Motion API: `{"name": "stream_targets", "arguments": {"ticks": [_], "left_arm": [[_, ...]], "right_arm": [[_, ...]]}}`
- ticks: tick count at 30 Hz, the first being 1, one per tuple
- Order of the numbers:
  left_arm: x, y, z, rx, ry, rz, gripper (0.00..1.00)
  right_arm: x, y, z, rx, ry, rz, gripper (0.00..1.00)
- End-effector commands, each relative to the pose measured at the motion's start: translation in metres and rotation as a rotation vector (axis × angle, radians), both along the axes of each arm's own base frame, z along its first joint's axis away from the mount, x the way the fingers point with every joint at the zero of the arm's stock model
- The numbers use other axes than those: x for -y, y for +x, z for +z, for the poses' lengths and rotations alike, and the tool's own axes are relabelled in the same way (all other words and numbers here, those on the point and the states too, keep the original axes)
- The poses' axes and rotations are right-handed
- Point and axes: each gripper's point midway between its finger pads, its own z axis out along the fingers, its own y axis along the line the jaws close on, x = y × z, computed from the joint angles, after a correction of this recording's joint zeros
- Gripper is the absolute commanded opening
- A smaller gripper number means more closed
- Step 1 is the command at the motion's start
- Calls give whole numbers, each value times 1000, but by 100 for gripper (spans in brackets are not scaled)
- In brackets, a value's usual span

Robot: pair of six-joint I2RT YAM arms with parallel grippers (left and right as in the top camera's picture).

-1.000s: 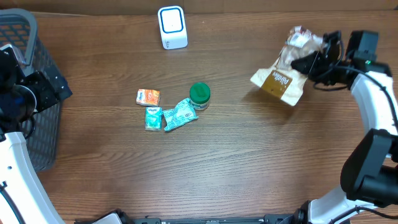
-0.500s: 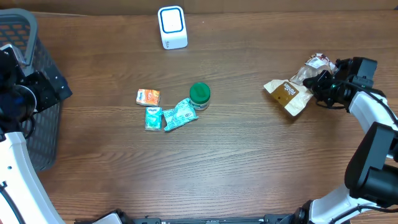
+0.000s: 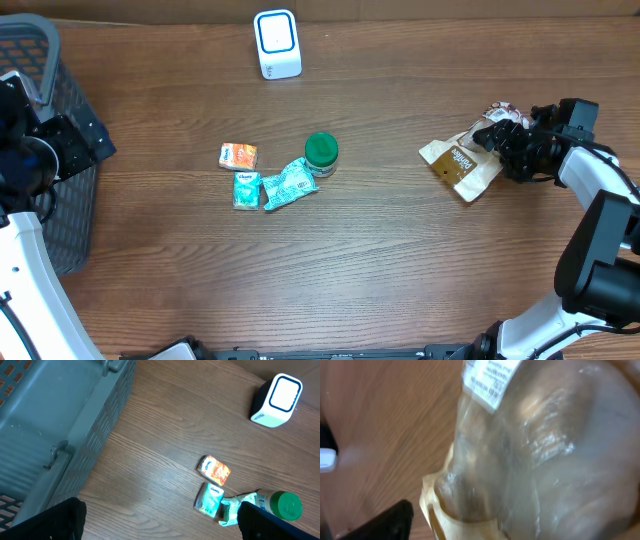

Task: Scan the item barcode
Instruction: 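Move the snack bag right and release it on the table, then reach the right gripper over the green-lidded jar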

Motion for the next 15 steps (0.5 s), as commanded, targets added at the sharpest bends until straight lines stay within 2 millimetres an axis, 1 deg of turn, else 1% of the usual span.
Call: {"name": "stream_targets", "arguments": {"ticks": [1,4,8,10,13,15], "left_arm": [[0,1,2,11,-13,10,100],[0,1,2,11,-13,10,99],[0,1,2,11,-13,10,100],[0,1,2,11,-13,10,100],[0,1,2,11,-13,10,100],[0,1,2,11,-13,10,100]], "right_arm": [[1,13,24,48,-33,75,86],[7,8,38,-19,-77,78,94],[14,3,66,-114,-169,70,100],[7,3,82,-120,-203,119,100],[-12,4,106,-124,-260,197,100],[-28,7,116,-117,-298,244,100]]}}
